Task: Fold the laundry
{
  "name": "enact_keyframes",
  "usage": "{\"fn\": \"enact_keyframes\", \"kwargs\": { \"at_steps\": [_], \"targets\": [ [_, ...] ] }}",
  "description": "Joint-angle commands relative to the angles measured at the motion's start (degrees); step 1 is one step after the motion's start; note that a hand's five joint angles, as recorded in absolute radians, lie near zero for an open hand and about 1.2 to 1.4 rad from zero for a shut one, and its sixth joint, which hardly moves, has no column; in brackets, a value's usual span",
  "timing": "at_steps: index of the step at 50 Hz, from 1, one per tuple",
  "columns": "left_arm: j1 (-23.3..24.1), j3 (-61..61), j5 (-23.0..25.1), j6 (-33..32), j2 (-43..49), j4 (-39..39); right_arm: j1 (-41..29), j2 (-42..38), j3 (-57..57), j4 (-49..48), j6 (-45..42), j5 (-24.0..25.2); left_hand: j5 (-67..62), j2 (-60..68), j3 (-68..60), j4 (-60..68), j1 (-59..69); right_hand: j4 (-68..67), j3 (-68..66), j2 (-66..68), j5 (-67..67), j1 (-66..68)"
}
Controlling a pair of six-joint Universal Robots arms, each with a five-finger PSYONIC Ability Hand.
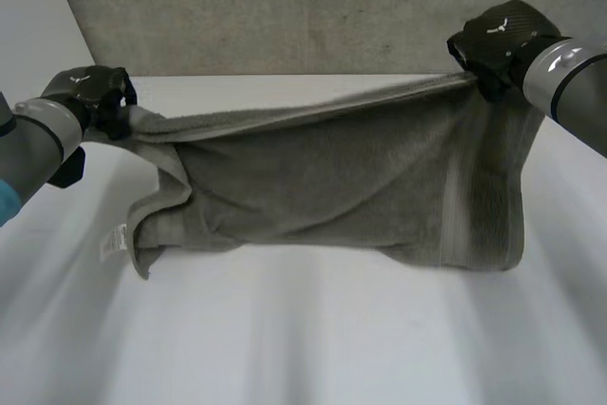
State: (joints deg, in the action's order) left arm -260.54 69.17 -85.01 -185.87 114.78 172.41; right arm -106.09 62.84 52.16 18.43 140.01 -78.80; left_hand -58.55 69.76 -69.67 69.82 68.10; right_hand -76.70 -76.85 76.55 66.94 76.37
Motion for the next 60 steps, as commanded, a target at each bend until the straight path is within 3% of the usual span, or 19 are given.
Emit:
{"fn": "enact_keyframes", "kwargs": {
  "at_steps": [1,3,7,13,18,20,25,34,37,39,45,54,60],
  "targets": [
    [0.0,-0.3,-0.1,0.1,3.1,3.5,0.1,0.0,5.8,-3.1,0.4,0.3,-8.4,7.2,-7.3,7.2,8.9,-3.3,-3.1,3.4,3.1,3.6],
    [0.2,0.9,-0.1,0.1,5.4,5.1,0.0,0.0,8.6,-3.6,0.4,0.5,-0.2,-1.0,0.9,-1.0,0.7,-3.3,-3.1,3.4,3.1,3.6],
    [0.2,1.4,0.0,0.1,6.7,6.0,-0.1,0.0,11.0,-4.9,0.4,0.5,0.6,-1.8,1.8,-1.9,-0.2,-3.3,-3.1,3.4,3.1,3.6],
    [0.2,-4.2,-0.1,0.1,7.9,10.7,-0.1,-1.6,8.6,-8.9,0.1,0.4,-11.1,9.9,-10.0,9.8,11.5,-3.3,-3.1,3.4,3.1,3.6],
    [2.1,-14.4,-0.1,1.2,6.3,13.0,-2.4,-1.6,-2.1,-19.0,1.6,-1.1,-11.5,10.2,-10.3,10.2,11.9,-3.3,-3.1,3.4,3.1,3.6],
    [3.2,-17.7,-0.2,2.3,5.2,13.9,-2.7,0.0,-5.6,-28.4,1.8,-1.4,-11.5,10.2,-10.3,10.2,11.9,-3.3,-3.1,3.4,3.1,3.6],
    [4.1,-20.4,-0.4,9.0,1.1,18.4,-3.1,2.3,-4.5,-37.0,3.8,-2.0,-11.5,10.2,-10.3,10.2,11.9,-3.3,-3.1,3.4,3.1,3.6],
    [2.6,-5.8,-1.8,13.1,-0.3,18.4,-2.7,3.1,8.3,-27.1,6.2,0.4,-11.5,10.2,-10.3,10.2,11.9,-3.3,-3.1,3.4,3.1,3.6],
    [-0.2,7.3,-1.2,12.9,-0.3,18.5,-2.6,2.8,19.6,-17.8,1.9,5.8,-11.3,10.1,-10.2,10.0,11.8,-3.3,-3.1,3.4,3.1,3.6],
    [-0.7,10.4,-1.1,12.7,-0.3,18.7,-2.5,2.7,23.2,-16.1,-0.6,6.7,-11.1,9.9,-10.0,9.9,11.6,-3.3,-3.1,3.4,3.1,3.6],
    [-2.8,23.4,-0.9,9.5,-0.1,18.8,-2.0,3.2,35.4,-14.4,-9.5,6.8,-10.5,9.3,-9.3,9.2,10.9,-3.3,-3.1,3.4,3.1,3.6],
    [-6.3,32.1,-0.9,-0.1,-2.6,18.3,-1.7,8.7,44.1,-14.4,-10.3,6.9,-6.8,5.6,-5.6,5.5,7.2,-3.3,-3.1,3.4,3.1,3.6],
    [-6.7,33.1,-0.9,-1.0,-5.4,18.4,-1.0,10.7,47.0,-15.1,-9.4,7.0,0.3,-1.5,1.4,-1.6,0.1,-3.3,-3.1,3.4,3.1,3.6]
  ]
}}
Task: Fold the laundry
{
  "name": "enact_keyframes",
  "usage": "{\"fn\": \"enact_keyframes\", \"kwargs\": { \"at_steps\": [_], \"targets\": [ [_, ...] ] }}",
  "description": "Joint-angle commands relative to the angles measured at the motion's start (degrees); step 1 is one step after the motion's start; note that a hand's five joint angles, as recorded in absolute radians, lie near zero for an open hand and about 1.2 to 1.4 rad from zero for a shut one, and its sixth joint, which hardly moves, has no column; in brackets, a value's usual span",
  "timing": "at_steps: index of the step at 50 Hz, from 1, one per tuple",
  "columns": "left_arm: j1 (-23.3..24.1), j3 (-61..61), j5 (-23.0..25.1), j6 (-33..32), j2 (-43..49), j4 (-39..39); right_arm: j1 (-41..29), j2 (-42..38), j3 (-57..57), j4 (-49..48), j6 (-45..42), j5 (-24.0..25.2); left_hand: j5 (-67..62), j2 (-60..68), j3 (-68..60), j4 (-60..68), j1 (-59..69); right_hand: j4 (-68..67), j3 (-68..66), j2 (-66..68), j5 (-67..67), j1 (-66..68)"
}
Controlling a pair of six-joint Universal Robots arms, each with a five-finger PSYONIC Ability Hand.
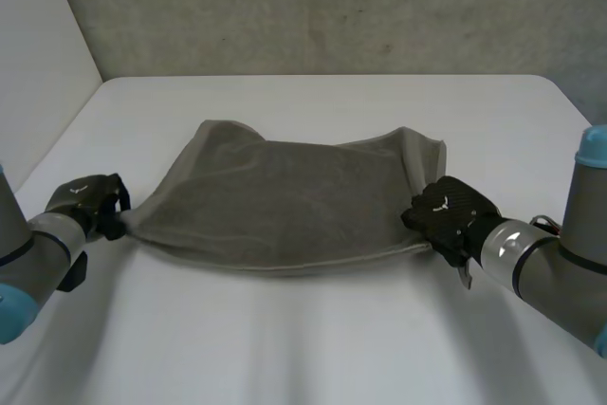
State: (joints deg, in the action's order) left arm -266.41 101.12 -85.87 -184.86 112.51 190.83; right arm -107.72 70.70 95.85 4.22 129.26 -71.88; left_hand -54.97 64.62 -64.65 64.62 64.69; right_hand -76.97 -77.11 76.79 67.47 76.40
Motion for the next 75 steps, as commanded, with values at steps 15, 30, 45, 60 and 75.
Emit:
{"fn": "enact_keyframes", "kwargs": {
  "at_steps": [15,30,45,60,75],
  "targets": [
    [-0.2,5.0,0.0,-6.6,-5.2,3.8,6.2,3.2,6.5,-8.3,15.3,0.7,54.9,-54.6,54.6,-54.6,-54.6,-3.0,-2.9,3.2,2.5,3.6],
    [-0.6,14.8,16.9,-18.5,-11.7,9.3,9.8,3.3,6.2,-10.3,26.7,1.0,41.8,-41.4,41.5,-41.5,-41.5,-3.0,-2.9,3.2,2.5,3.6],
    [-1.3,16.0,22.5,-29.8,-8.3,7.8,11.6,3.2,5.9,-10.4,27.3,0.8,40.3,-39.9,40.0,-39.9,-40.0,-3.0,-2.9,3.2,2.5,3.6],
    [-1.3,15.5,20.9,-30.3,-4.7,8.2,11.6,3.2,6.1,-10.4,27.3,0.9,39.5,-39.1,39.1,-39.1,-39.2,-3.0,-2.9,3.2,2.5,3.6],
    [-1.3,13.3,21.2,-30.3,-1.8,9.9,11.6,3.2,6.2,-10.4,27.3,1.0,9.7,-9.3,9.4,-9.3,-9.4,-3.0,-2.9,3.2,2.5,3.6]
  ]
}}
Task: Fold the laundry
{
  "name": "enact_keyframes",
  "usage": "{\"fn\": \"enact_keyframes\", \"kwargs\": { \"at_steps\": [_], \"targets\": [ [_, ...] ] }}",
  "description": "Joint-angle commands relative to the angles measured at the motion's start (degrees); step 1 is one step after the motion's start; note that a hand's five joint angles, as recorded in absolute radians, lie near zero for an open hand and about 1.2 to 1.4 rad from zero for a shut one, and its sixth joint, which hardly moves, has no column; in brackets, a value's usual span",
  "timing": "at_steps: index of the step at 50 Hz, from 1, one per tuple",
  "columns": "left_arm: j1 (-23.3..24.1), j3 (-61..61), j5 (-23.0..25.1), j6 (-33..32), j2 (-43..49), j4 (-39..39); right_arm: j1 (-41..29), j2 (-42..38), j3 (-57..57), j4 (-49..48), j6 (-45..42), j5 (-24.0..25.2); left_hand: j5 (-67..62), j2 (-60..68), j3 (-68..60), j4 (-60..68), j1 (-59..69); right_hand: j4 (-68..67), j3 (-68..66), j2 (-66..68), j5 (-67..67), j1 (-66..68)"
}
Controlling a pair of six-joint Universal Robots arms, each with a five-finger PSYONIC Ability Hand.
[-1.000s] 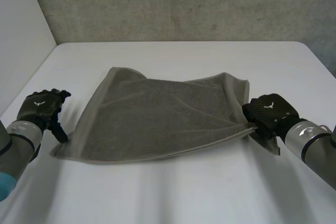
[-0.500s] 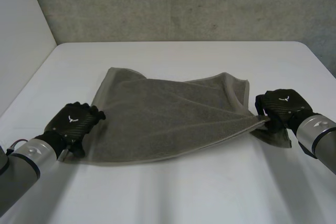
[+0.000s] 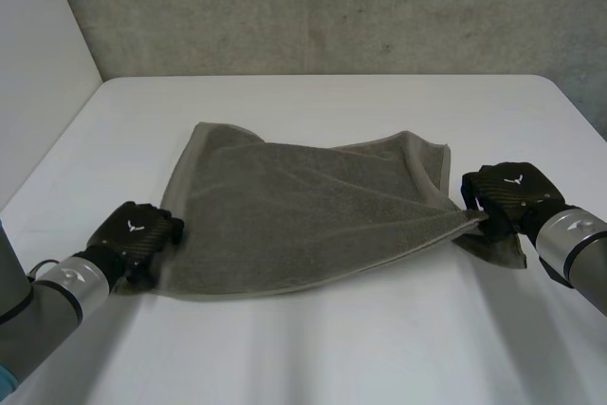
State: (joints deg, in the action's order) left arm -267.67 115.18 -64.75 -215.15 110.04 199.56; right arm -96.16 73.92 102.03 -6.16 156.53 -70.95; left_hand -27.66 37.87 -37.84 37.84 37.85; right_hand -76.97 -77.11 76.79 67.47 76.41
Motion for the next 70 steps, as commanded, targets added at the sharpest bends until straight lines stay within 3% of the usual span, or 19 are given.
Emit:
{"fn": "enact_keyframes", "kwargs": {
  "at_steps": [1,9,20,24,33,39,49,55,60,65,68,70],
  "targets": [
    [-0.1,-0.8,0.1,0.0,0.7,1.7,0.0,0.0,0.0,0.0,0.0,0.0,-23.5,23.3,-23.3,23.3,23.3,-3.0,-2.9,3.2,2.5,3.6],
    [-1.4,-0.7,0.0,0.5,-0.3,2.6,0.0,0.0,0.1,0.0,-0.1,0.0,-42.3,42.1,-42.1,42.1,42.1,-3.0,-2.9,3.2,2.5,3.6],
    [-1.7,-0.2,-0.1,0.2,-3.1,1.8,-0.1,0.2,-0.6,1.2,-1.3,0.0,-42.3,42.1,-42.2,42.2,42.1,-3.0,-2.9,3.2,2.5,3.6],
    [-1.6,0.4,0.1,0.1,-5.8,0.4,-0.5,1.7,-2.0,9.1,-8.4,0.2,-42.3,42.1,-42.2,42.2,42.1,-3.0,-2.9,3.2,2.5,3.6],
    [-3.3,0.9,0.9,-0.1,-17.3,-15.2,0.2,5.2,-2.5,32.9,-32.0,0.3,-42.3,42.1,-42.2,42.2,42.1,-3.0,-2.9,3.2,2.5,3.6],
    [-5.0,-0.2,2.8,-0.2,-21.4,-26.5,3.1,8.4,-2.4,37.2,-34.5,0.2,-42.3,42.1,-42.2,42.2,42.1,-3.0,-2.9,3.2,2.5,3.6],
    [-7.5,-4.7,4.9,-0.1,-23.0,-29.5,4.1,11.2,-6.3,38.8,-34.5,0.6,-42.3,42.1,-42.2,42.2,42.1,-3.0,-2.9,3.2,2.5,3.6],
    [-6.5,-9.8,4.5,0.7,-18.2,-27.6,3.2,7.2,-12.3,36.7,-33.7,-0.4,-42.3,42.1,-42.2,42.2,42.1,-3.0,-2.9,3.2,2.5,3.6],
    [-1.4,-16.9,2.6,0.6,-8.0,-24.5,0.2,0.8,-17.9,35.2,-33.2,-2.4,-42.3,42.1,-42.2,42.2,42.1,-3.0,-2.9,3.2,2.5,3.6],
    [2.1,-30.3,-4.0,1.2,2.6,-21.4,-4.1,-5.3,-26.9,30.7,-32.3,-6.7,-42.3,42.1,-42.2,42.2,42.1,-3.0,-2.9,3.2,2.5,3.6],
    [2.8,-34.7,-5.4,1.8,4.4,-20.6,-5.4,-8.3,-34.5,25.6,-30.1,-8.8,-42.3,42.1,-42.2,42.2,42.1,-3.0,-2.9,3.2,2.5,3.6],
    [4.2,-43.7,-7.7,4.1,6.5,-18.1,-5.7,-9.8,-42.9,18.6,-26.8,-9.6,-42.3,42.1,-42.2,42.2,42.1,-3.0,-2.9,3.2,2.5,3.6]
  ]
}}
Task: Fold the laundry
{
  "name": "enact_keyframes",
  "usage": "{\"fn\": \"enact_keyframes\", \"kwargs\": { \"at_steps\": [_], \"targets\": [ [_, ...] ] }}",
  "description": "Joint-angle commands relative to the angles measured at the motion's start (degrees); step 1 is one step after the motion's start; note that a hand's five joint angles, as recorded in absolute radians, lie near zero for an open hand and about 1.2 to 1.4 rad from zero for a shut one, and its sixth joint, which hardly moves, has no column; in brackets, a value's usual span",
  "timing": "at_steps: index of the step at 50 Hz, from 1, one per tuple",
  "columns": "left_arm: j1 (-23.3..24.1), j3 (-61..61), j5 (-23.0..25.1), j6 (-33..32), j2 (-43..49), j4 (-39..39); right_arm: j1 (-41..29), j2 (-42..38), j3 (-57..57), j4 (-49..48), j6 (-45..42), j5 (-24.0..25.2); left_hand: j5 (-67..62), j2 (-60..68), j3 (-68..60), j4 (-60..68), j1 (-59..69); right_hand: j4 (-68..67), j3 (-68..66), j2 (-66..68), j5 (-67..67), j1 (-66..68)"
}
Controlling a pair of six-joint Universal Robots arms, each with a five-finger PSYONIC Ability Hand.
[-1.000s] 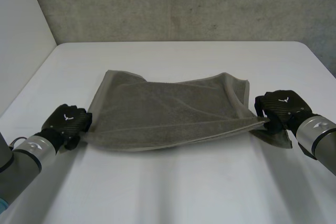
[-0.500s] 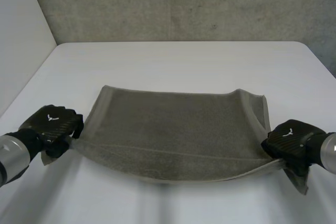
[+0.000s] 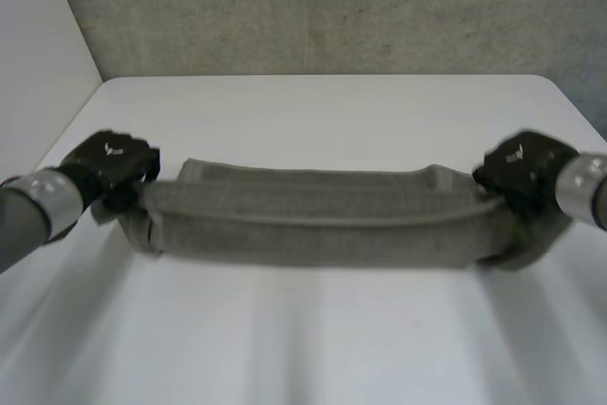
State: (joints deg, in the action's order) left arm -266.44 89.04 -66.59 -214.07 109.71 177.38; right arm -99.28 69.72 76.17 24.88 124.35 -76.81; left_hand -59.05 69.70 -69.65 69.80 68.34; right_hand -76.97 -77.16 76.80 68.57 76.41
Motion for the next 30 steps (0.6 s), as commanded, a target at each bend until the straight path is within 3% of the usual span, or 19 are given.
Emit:
{"fn": "enact_keyframes", "kwargs": {
  "at_steps": [1,3,5,6,8,13,21,26,30],
  "targets": [
    [2.9,-17.6,-5.8,3.0,6.8,4.1,-2.6,-5.6,-17.1,-12.5,5.4,-3.8,-11.0,10.3,-10.3,10.2,11.7,-3.0,-2.8,3.2,1.4,3.6],
    [3.7,-26.4,-8.7,7.2,7.1,8.3,-2.7,-5.8,-20.6,-16.7,7.3,-3.9,-11.0,10.3,-10.3,10.2,11.7,-3.0,-2.8,3.2,1.4,3.6],
    [3.8,-30.2,-10.6,10.2,6.9,10.5,-2.8,-5.0,-24.7,-26.6,12.0,-4.4,-11.0,10.3,-10.3,10.2,11.7,-3.0,-2.8,3.2,1.4,3.6],
    [3.8,-30.2,-10.7,10.3,6.9,10.5,-2.8,-5.0,-24.8,-26.6,12.1,-4.4,-11.0,10.3,-10.3,10.2,11.7,-3.0,-2.8,3.2,1.4,3.6],
    [4.1,-35.3,-14.3,17.9,6.0,15.2,-2.8,-2.6,-24.7,-36.0,17.2,-4.7,-11.0,10.3,-10.3,10.2,11.7,-3.0,-2.8,3.2,1.4,3.6],
    [4.2,-36.5,-16.6,27.6,3.4,21.6,-2.7,0.9,-21.3,-44.0,22.7,-5.0,-11.0,10.3,-10.3,10.2,11.7,-3.0,-2.8,3.2,1.4,3.6],
    [3.3,-25.2,-16.0,31.3,2.0,23.3,-3.6,2.4,-14.1,-40.7,23.4,-4.0,-11.0,10.3,-10.3,10.2,11.7,-3.0,-2.8,3.2,1.4,3.6],
    [1.6,-12.6,-15.8,31.3,1.6,23.5,-4.2,1.7,-4.1,-30.1,21.8,3.4,-11.0,10.3,-10.3,10.2,11.7,-3.0,-2.8,3.2,1.4,3.6],
    [-0.3,-3.4,-14.3,31.2,1.7,24.0,-4.1,0.6,1.8,-26.4,19.6,6.0,-11.0,10.3,-10.3,10.2,11.7,-3.0,-2.8,3.2,1.4,3.6]
  ]
}}
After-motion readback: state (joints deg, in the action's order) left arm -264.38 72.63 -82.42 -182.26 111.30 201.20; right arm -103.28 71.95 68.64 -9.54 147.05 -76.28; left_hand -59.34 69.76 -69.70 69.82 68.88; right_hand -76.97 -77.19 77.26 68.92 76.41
